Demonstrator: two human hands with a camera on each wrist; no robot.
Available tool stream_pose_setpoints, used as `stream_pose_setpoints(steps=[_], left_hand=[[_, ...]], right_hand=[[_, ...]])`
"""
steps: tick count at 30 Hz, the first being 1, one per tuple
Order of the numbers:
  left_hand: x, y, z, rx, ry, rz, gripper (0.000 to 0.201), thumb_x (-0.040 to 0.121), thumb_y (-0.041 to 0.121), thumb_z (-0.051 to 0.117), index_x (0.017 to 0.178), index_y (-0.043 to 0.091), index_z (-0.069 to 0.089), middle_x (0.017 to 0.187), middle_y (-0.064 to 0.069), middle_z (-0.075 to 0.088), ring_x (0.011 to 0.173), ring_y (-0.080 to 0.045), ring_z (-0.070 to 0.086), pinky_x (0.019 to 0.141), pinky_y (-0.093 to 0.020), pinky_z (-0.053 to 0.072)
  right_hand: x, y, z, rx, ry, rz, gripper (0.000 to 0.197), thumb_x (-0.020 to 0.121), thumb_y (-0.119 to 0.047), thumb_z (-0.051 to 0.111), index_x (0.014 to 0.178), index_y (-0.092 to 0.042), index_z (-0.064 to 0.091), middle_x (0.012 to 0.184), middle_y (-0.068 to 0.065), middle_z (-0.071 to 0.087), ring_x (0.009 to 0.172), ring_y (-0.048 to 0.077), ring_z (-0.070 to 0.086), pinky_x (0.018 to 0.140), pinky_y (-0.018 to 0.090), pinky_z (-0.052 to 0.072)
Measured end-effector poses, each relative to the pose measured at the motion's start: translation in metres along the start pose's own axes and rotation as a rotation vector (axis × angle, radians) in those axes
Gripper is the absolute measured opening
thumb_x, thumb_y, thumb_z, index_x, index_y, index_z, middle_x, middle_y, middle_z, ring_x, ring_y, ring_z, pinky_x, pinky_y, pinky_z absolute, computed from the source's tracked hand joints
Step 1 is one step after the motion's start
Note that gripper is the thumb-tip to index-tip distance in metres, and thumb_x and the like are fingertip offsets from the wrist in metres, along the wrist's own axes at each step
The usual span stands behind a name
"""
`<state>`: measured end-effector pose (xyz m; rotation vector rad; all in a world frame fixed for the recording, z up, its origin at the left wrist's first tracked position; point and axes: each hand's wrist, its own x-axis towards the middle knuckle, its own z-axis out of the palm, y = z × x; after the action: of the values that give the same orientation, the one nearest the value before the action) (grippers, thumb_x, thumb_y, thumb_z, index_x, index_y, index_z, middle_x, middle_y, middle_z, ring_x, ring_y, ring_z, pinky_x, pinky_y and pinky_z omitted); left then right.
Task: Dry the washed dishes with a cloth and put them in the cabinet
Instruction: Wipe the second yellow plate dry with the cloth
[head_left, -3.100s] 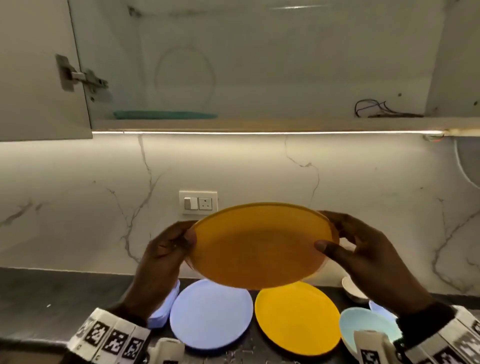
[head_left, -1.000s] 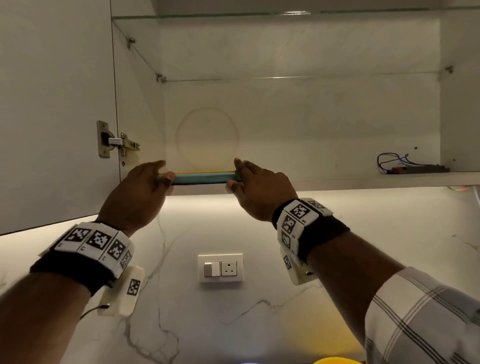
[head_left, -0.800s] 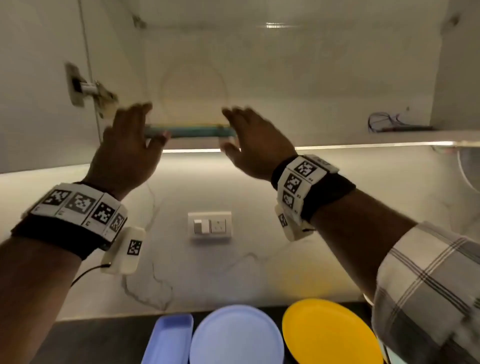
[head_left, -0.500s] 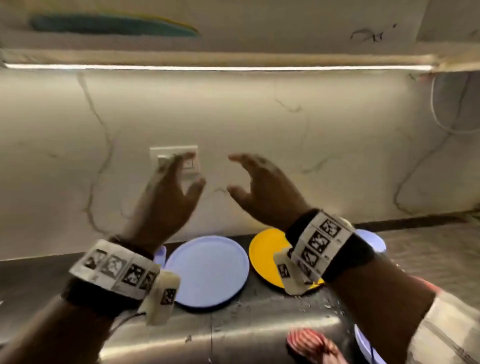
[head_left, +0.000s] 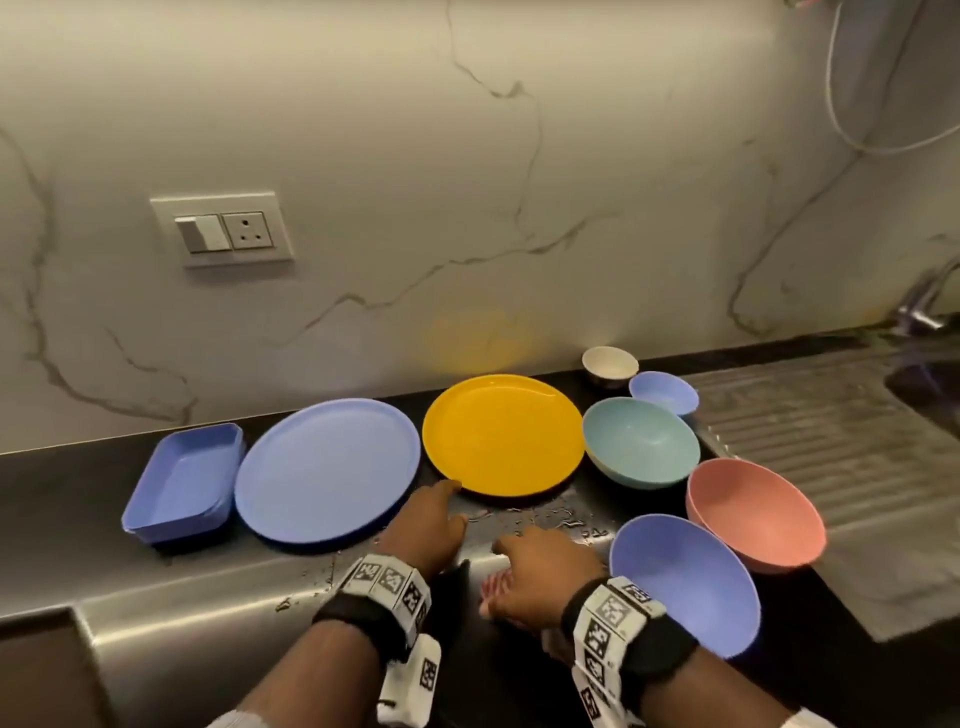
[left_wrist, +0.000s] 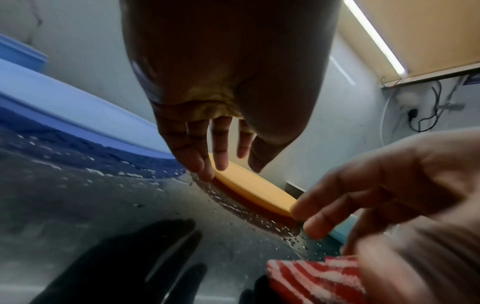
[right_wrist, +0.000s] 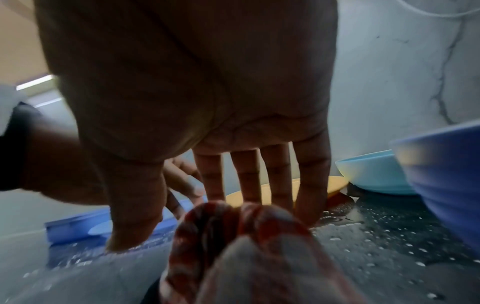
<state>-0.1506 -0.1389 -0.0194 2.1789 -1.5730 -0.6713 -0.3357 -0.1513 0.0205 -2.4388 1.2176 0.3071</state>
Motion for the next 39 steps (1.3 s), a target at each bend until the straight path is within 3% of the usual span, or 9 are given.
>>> stream_pose_setpoints(steps=[2, 6, 10, 14, 18, 22, 27, 33, 39], left_hand=[[0.01, 0.007, 0.009, 0.017, -0.029, -0.011, 0.061, 0.092, 0.029, 0.055, 0.151, 0.02, 0.04, 0.125, -0.016, 0.061, 0.113, -0.03, 0.059, 0.097, -0.042, 0.048], [0.025, 0.019, 0.019, 0.049, -0.076, -0.051, 0.061, 0.096, 0.034, 0.053, 0.153, 0.026, 0.034, 0.133, -0.018, 0.053, 0.117, -0.033, 0.057, 0.101, -0.041, 0.046], [0.039, 0.023, 0.024, 0.041, -0.128, -0.084, 0.065, 0.094, 0.044, 0.053, 0.154, 0.028, 0.034, 0.131, -0.018, 0.057, 0.112, -0.033, 0.06, 0.1, -0.046, 0.049], [0.039, 0.027, 0.026, 0.092, -0.152, -0.105, 0.049, 0.097, 0.043, 0.052, 0.143, 0.025, 0.049, 0.138, -0.013, 0.056, 0.121, -0.03, 0.058, 0.102, -0.04, 0.047], [0.03, 0.029, 0.021, 0.12, -0.137, -0.126, 0.033, 0.1, 0.046, 0.048, 0.118, 0.02, 0.057, 0.109, -0.008, 0.067, 0.101, -0.026, 0.063, 0.089, -0.037, 0.051], [0.014, 0.026, 0.016, 0.191, -0.094, -0.188, 0.037, 0.099, 0.058, 0.039, 0.103, 0.024, 0.053, 0.095, -0.002, 0.06, 0.093, -0.024, 0.062, 0.086, -0.039, 0.051], [0.004, 0.009, 0.015, 0.211, -0.029, -0.281, 0.046, 0.096, 0.064, 0.037, 0.094, 0.02, 0.052, 0.096, -0.005, 0.063, 0.089, -0.026, 0.063, 0.088, -0.044, 0.053], [0.006, 0.013, 0.013, 0.017, 0.027, -0.394, 0.04, 0.091, 0.055, 0.058, 0.089, 0.015, 0.051, 0.089, -0.009, 0.068, 0.078, -0.028, 0.068, 0.078, -0.037, 0.056], [0.013, 0.01, 0.013, -0.291, 0.018, -0.503, 0.018, 0.082, 0.019, 0.068, 0.069, 0.007, 0.066, 0.061, -0.008, 0.071, 0.051, -0.022, 0.066, 0.065, -0.035, 0.059]], right_hand=[[-0.004, 0.008, 0.005, -0.066, -0.058, -0.001, 0.069, 0.073, -0.054, 0.071, 0.133, -0.031, 0.049, 0.128, 0.005, 0.056, 0.118, 0.031, 0.056, 0.094, 0.045, 0.05], [-0.007, 0.022, 0.007, 0.018, 0.017, 0.001, 0.027, 0.087, -0.021, 0.054, 0.113, -0.021, 0.057, 0.11, 0.009, 0.061, 0.103, 0.033, 0.062, 0.081, 0.038, 0.049], [-0.008, 0.04, -0.009, 0.23, 0.181, 0.034, 0.02, 0.085, -0.023, 0.051, 0.104, -0.025, 0.055, 0.104, 0.006, 0.062, 0.097, 0.03, 0.061, 0.079, 0.04, 0.05], [-0.014, 0.056, -0.03, 0.36, 0.299, 0.042, 0.036, 0.084, -0.035, 0.059, 0.119, -0.027, 0.057, 0.11, 0.002, 0.065, 0.102, 0.024, 0.061, 0.087, 0.039, 0.05], [-0.019, 0.065, -0.038, 0.462, 0.34, 0.072, 0.043, 0.084, -0.036, 0.065, 0.125, -0.029, 0.057, 0.115, 0.001, 0.066, 0.103, 0.021, 0.062, 0.09, 0.039, 0.051], [-0.024, 0.067, -0.04, 0.539, 0.343, 0.079, 0.043, 0.085, -0.031, 0.067, 0.127, -0.027, 0.057, 0.114, 0.0, 0.067, 0.099, 0.017, 0.063, 0.088, 0.034, 0.052], [-0.029, 0.068, -0.041, 0.646, 0.367, 0.075, 0.044, 0.087, -0.028, 0.07, 0.129, -0.025, 0.056, 0.109, -0.004, 0.062, 0.095, 0.01, 0.06, 0.079, 0.021, 0.046], [-0.031, 0.07, -0.045, 0.699, 0.394, 0.055, 0.043, 0.087, -0.027, 0.071, 0.128, -0.023, 0.057, 0.104, -0.007, 0.062, 0.088, 0.001, 0.059, 0.075, 0.017, 0.048], [-0.038, 0.075, -0.044, 0.722, 0.416, 0.041, 0.041, 0.086, -0.025, 0.072, 0.126, -0.023, 0.059, 0.104, -0.006, 0.065, 0.09, 0.0, 0.061, 0.072, 0.015, 0.048]])
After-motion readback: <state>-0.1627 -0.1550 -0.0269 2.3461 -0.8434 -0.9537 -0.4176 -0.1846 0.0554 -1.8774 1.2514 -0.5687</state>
